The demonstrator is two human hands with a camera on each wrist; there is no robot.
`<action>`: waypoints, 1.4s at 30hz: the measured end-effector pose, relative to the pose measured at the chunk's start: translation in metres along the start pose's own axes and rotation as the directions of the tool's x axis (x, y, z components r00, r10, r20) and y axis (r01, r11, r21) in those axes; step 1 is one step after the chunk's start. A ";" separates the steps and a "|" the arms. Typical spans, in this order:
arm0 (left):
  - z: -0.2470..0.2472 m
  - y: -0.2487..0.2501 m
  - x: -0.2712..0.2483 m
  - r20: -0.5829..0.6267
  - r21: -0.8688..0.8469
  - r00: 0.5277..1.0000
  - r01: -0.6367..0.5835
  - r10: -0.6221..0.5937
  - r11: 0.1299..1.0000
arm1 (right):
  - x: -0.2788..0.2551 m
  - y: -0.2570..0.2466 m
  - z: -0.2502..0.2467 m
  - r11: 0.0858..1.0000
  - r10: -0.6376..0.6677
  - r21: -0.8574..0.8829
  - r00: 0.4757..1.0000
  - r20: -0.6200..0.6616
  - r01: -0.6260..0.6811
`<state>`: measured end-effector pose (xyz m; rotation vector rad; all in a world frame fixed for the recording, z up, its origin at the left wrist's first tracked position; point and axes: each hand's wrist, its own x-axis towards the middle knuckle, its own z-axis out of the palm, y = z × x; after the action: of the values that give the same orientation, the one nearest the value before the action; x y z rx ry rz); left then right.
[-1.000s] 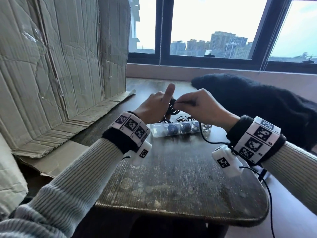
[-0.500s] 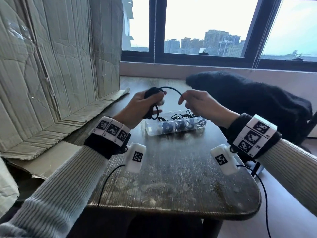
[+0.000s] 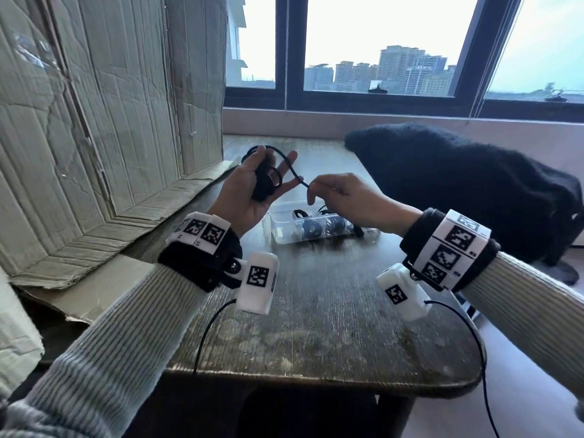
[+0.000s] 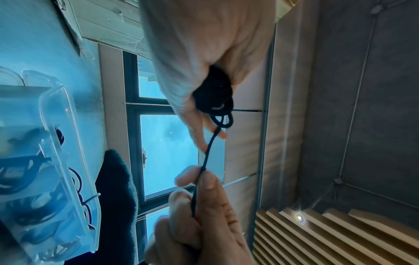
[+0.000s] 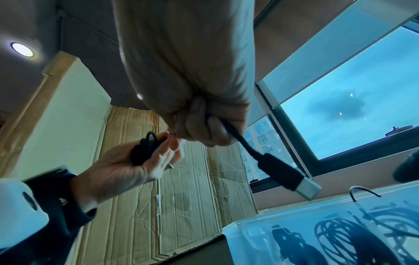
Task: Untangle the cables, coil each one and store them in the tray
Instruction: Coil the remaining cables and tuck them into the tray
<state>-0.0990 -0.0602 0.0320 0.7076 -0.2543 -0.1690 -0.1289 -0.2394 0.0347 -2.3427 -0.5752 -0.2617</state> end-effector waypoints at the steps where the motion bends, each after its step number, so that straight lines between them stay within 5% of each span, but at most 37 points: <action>1: -0.001 0.000 0.001 -0.013 -0.022 1.000 0.015 -0.015 1.000 | -0.001 -0.001 0.001 1.000 -0.008 -0.001 1.000 0.019 0.008; 5: -0.004 -0.001 0.002 -0.052 0.059 0.997 0.056 -0.053 0.997 | -0.005 0.000 0.004 0.996 -0.053 -0.068 0.988 0.144 0.063; 10: -0.015 0.001 0.004 -0.101 0.349 0.991 -0.045 0.086 0.936 | -0.009 -0.001 -0.010 0.986 -0.067 -0.142 0.986 0.154 0.089; 15: -0.007 -0.005 0.001 -0.077 0.262 0.996 -0.023 0.045 0.965 | -0.009 -0.009 -0.008 0.986 -0.031 -0.149 0.962 0.272 0.074; 22: -0.004 -0.007 0.002 -0.089 0.368 0.990 -0.072 0.112 0.927 | -0.014 -0.011 0.002 0.999 0.028 -0.028 0.954 0.297 -0.021; 27: -0.008 -0.007 -0.001 -0.036 0.712 0.983 -0.100 0.178 0.695 | -0.015 -0.019 -0.011 0.967 -0.046 -0.230 0.963 0.265 0.109; 34: 0.000 -0.021 -0.012 0.150 0.904 0.988 -0.118 -0.045 0.411 | -0.005 -0.036 -0.023 0.837 -0.317 -0.414 0.934 0.164 0.357; 42: 0.004 -0.021 -0.009 0.295 0.916 0.931 -0.211 -0.216 0.341 | 0.002 -0.038 -0.028 0.873 -0.353 -0.323 0.930 0.098 0.365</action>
<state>-0.1105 -0.0763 0.0195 1.9005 -0.7635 -0.1449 -0.1458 -0.2327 0.0780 -2.5551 -1.0611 -0.5255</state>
